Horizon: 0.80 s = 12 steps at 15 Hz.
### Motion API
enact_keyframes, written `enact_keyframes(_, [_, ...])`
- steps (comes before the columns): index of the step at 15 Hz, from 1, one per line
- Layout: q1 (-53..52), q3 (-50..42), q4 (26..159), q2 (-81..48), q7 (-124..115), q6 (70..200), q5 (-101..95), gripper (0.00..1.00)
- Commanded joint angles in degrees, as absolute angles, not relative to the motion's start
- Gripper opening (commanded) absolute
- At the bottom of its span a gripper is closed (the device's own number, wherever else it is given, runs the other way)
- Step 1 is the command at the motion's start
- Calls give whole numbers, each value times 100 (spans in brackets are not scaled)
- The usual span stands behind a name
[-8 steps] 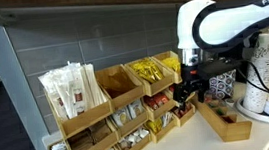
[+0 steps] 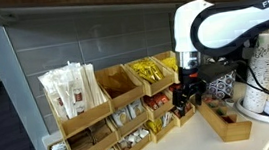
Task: Put the straw on the counter onto the rack
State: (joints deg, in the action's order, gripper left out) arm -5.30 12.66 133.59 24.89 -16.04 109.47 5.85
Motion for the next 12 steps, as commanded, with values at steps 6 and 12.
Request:
enact_keyframes(6, [-1271,1631,13507,1925,-855,12090,463,100])
enact_keyframes(12, [-1306,1611,13484,1864,-870,12175,459,100])
